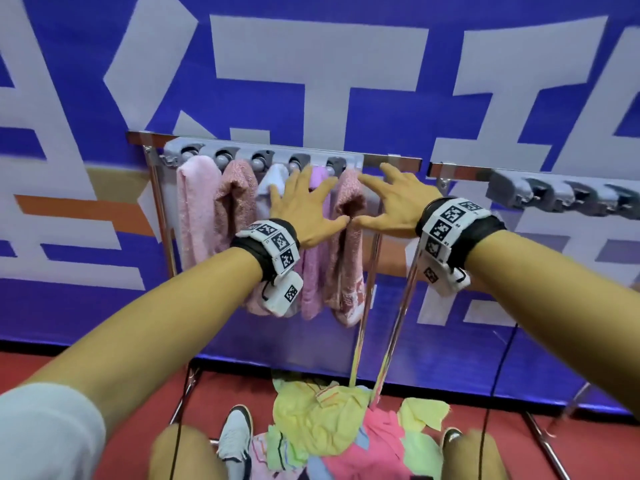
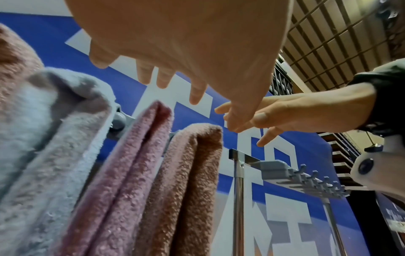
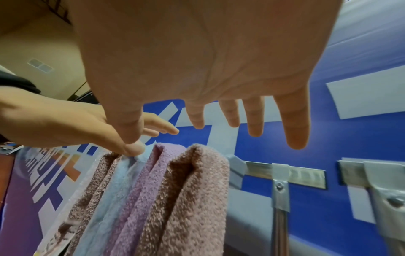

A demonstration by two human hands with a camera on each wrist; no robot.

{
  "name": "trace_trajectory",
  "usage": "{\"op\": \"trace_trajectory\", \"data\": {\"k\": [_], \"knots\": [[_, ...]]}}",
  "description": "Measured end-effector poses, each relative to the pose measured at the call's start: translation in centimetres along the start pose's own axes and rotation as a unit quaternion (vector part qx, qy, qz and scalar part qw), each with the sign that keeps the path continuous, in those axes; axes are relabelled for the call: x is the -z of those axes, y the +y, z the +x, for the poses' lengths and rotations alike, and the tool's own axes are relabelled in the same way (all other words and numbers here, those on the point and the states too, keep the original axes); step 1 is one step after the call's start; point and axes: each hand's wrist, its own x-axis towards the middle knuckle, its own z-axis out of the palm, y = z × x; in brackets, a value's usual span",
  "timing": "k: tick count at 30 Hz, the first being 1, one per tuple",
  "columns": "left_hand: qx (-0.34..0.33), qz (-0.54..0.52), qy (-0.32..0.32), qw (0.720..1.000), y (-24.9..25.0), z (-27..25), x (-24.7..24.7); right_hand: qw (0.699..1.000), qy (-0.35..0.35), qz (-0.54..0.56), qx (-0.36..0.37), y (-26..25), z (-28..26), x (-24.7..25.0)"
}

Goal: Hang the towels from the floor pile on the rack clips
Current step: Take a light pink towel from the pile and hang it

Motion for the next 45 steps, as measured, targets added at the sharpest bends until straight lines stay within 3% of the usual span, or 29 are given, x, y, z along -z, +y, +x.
{"op": "trace_trajectory", "data": {"k": [7,14,20,32,38,45], "knots": [[-0.025,-0.005,-0.045,0.999,4.8,-2.4,-3.8,0.999,-0.043,0.009,-0.012,2.9,-3.7,-3.9],[-0.048,-0.014,-0.096,0.994,7.9,-7.4,-12.0,0.994,-0.100,0.047,-0.026,6.0,-8.5,-11.3],[-0.049,0.001,-0.183,0.982,7.4,-10.3,-18.0,0.984,-0.150,0.079,-0.051,7.6,-11.3,-17.6],[-0.021,-0.058,-0.276,0.959,6.3,-14.4,-27.5,0.960,-0.210,0.171,-0.066,6.4,-13.0,-28.7],[0.020,-0.116,-0.304,0.945,4.9,-16.4,-33.2,0.944,-0.254,0.199,-0.065,5.7,-12.6,-35.3],[0.143,-0.175,-0.321,0.920,2.5,-18.1,-40.4,0.906,-0.322,0.266,-0.069,2.6,-12.5,-45.4]]}}
